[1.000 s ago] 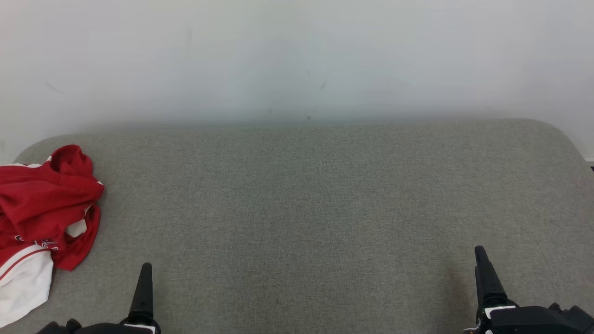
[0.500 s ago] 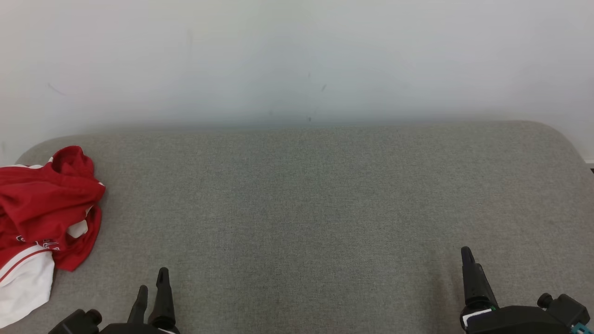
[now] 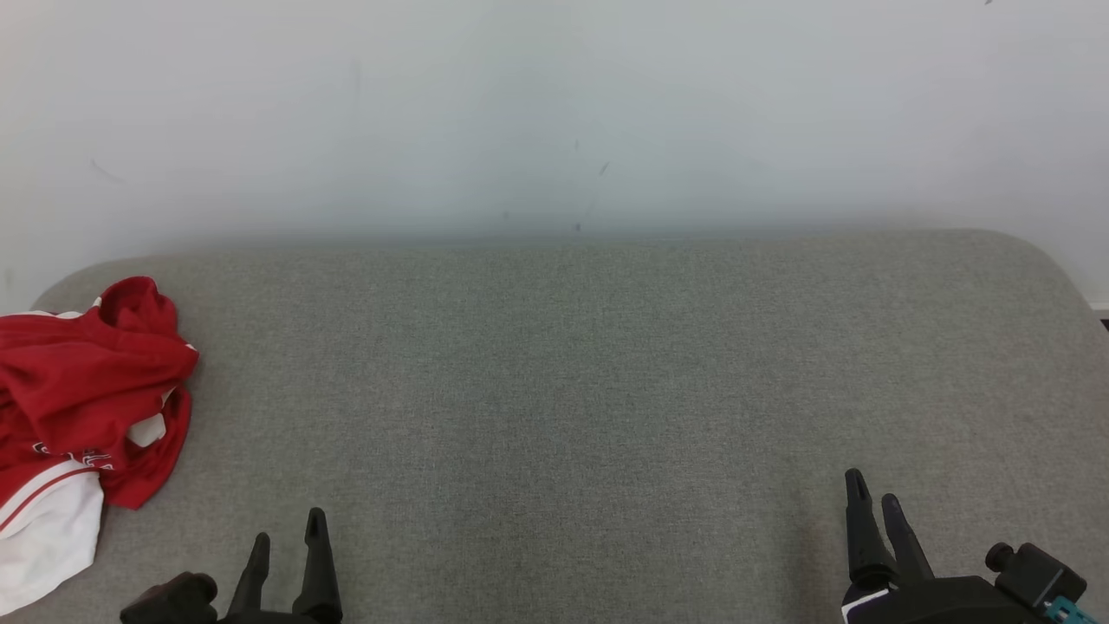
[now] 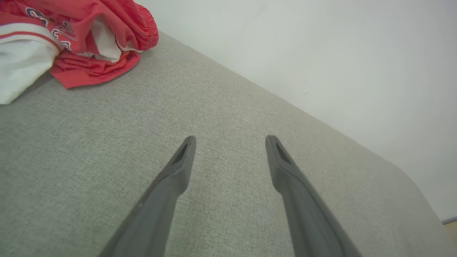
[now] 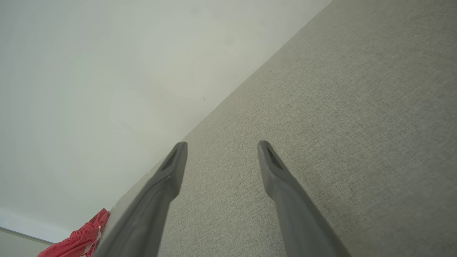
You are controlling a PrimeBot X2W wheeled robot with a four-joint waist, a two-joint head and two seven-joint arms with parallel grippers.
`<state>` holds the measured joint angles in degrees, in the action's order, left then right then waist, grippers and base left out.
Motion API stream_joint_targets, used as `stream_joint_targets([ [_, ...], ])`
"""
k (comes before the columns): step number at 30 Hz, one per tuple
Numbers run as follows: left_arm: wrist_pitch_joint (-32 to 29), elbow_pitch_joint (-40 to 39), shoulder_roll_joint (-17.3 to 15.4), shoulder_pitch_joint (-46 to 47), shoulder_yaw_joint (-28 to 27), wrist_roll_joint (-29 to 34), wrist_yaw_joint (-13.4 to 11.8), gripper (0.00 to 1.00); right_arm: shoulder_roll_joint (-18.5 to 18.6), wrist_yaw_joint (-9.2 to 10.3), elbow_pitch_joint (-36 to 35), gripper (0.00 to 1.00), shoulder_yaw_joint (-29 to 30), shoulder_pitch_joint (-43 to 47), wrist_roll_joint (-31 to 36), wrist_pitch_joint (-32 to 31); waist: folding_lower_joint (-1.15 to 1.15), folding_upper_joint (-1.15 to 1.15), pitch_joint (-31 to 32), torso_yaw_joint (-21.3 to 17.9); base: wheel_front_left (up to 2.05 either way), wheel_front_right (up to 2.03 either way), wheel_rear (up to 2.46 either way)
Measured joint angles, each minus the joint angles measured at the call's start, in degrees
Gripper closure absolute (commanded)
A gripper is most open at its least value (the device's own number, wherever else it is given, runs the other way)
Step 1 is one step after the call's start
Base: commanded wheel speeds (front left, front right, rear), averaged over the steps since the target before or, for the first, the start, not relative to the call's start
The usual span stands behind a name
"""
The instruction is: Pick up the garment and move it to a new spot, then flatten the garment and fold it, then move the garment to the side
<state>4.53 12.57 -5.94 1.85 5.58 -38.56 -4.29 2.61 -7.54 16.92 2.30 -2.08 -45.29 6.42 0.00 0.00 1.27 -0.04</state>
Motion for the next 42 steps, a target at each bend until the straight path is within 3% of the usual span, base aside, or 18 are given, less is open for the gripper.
stream_joint_targets([
  [22, 3.97, -3.46, -4.39, -0.94, 5.46, 13.80, -3.01, 0.00, 0.07, -0.01, 0.66, 0.00, -1.32, 0.02, 14.21, 3.22, 0.00, 0.00, 0.53, 0.10, 0.00, 0.00, 0.00],
  [39, 6.55, -4.33, -5.02, -2.04, 6.87, 21.50, -5.08, 0.00, 0.10, -0.01, 2.89, 0.00, -2.60, 0.10, 23.31, 5.28, 0.00, 0.00, 1.10, 0.02, 0.00, 0.00, 0.00],
  [42, 6.87, -4.05, -4.46, -2.85, 6.16, 21.47, -4.54, 0.00, 0.12, -0.01, 3.81, 0.00, -2.88, 0.10, 24.25, 5.68, 0.00, 0.00, 1.21, 0.03, 0.00, 0.00, 0.00],
])
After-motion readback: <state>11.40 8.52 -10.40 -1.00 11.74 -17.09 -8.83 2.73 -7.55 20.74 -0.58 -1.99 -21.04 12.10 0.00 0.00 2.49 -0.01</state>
